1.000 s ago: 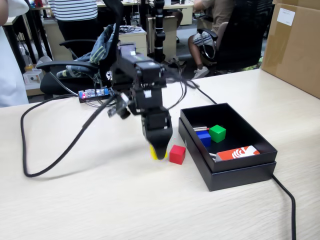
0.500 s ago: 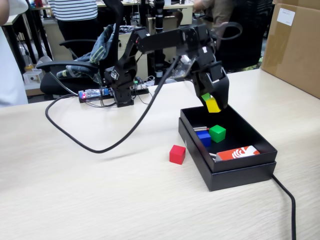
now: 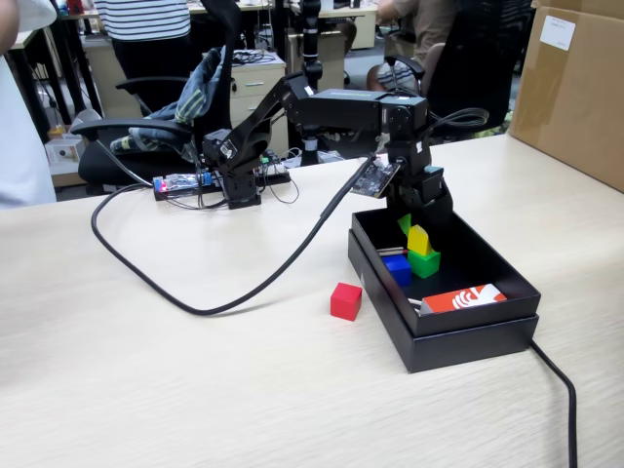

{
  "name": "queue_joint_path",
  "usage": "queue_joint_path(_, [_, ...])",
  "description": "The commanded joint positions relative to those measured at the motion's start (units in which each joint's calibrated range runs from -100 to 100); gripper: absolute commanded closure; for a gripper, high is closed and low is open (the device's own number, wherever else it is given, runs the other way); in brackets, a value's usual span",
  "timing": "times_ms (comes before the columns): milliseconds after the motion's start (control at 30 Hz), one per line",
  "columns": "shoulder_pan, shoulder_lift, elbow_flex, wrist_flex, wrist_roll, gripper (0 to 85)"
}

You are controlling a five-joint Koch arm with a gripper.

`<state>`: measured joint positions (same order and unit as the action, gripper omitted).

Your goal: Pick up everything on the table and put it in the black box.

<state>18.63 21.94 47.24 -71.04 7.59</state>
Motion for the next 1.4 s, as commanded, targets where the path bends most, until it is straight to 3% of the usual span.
queue_joint_path(0, [-0.59,-11.44,2.44,-0.28,0.0,55.3])
queue_joint_path(100, [-3.17,-25.9,-1.27,-1.23,-0.29,55.2])
queue_joint_path(233, [-7.37,-35.31,-7.98,-1.23,-3.03,45.0])
queue_joint_path(333, [-11.28,-36.23,-10.7,-1.14,-5.42,43.8])
queue_joint_path(500, [-13.92,-30.26,-11.88,-1.14,-6.54,39.1])
queue_joint_path(1267, [-12.41,4.97,3.35,-0.88,-6.06,39.5])
queue_joint_path(1367, [-11.53,6.23,3.44,-0.88,-5.91,43.4])
